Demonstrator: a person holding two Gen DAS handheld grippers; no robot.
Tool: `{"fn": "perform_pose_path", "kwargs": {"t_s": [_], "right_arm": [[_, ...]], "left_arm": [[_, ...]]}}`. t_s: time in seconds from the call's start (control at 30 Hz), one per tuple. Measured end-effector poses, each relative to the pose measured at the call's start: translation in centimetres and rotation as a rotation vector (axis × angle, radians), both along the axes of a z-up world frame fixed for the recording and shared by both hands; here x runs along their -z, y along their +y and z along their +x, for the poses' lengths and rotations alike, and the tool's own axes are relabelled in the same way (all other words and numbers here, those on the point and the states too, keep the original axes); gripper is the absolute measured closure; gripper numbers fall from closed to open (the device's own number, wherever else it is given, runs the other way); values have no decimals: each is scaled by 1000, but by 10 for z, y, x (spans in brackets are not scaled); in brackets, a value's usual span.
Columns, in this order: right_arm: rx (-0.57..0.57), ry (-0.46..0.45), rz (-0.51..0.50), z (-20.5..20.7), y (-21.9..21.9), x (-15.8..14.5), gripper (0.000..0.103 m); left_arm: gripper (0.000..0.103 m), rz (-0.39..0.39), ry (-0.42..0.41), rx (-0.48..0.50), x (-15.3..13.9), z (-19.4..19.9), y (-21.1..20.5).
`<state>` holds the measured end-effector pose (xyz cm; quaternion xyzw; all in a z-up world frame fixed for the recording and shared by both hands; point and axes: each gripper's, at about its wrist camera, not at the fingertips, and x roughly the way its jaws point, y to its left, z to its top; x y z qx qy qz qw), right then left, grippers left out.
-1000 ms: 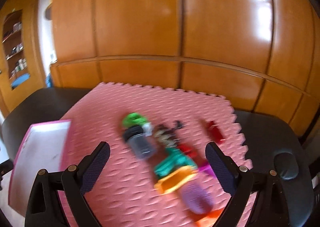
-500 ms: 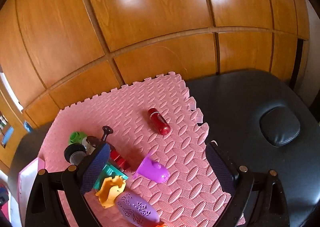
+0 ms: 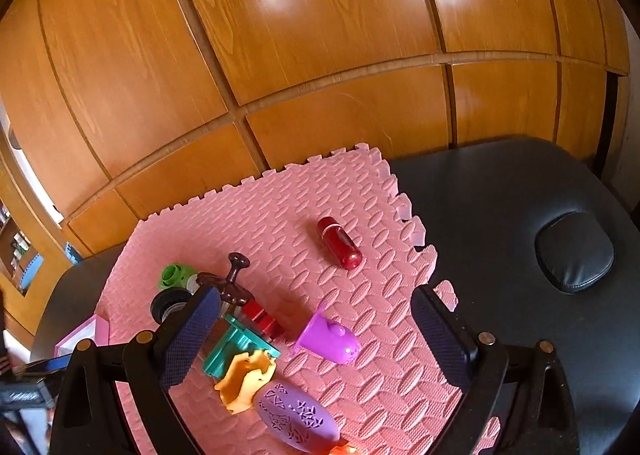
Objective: Organize rigid objects
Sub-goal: 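Reach the left tool to the clear black-lidded cup and grasp it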
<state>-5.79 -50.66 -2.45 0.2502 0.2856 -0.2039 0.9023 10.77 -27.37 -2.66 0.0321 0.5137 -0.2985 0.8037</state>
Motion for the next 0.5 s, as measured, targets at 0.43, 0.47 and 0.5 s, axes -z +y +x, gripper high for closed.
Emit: {"fn": "perform_pose_path", "kwargs": {"t_s": [0.43, 0.47, 0.5], "right_arm": [[8, -3, 68, 1, -10, 4, 5], [8, 0, 64, 1, -10, 4, 5], [6, 3, 61, 2, -9, 4, 5]], "left_arm": [[23, -24, 122, -109, 43, 41, -49], [23, -31, 129, -109, 46, 43, -52], [28, -41, 133, -106, 48, 45, -53]]}}
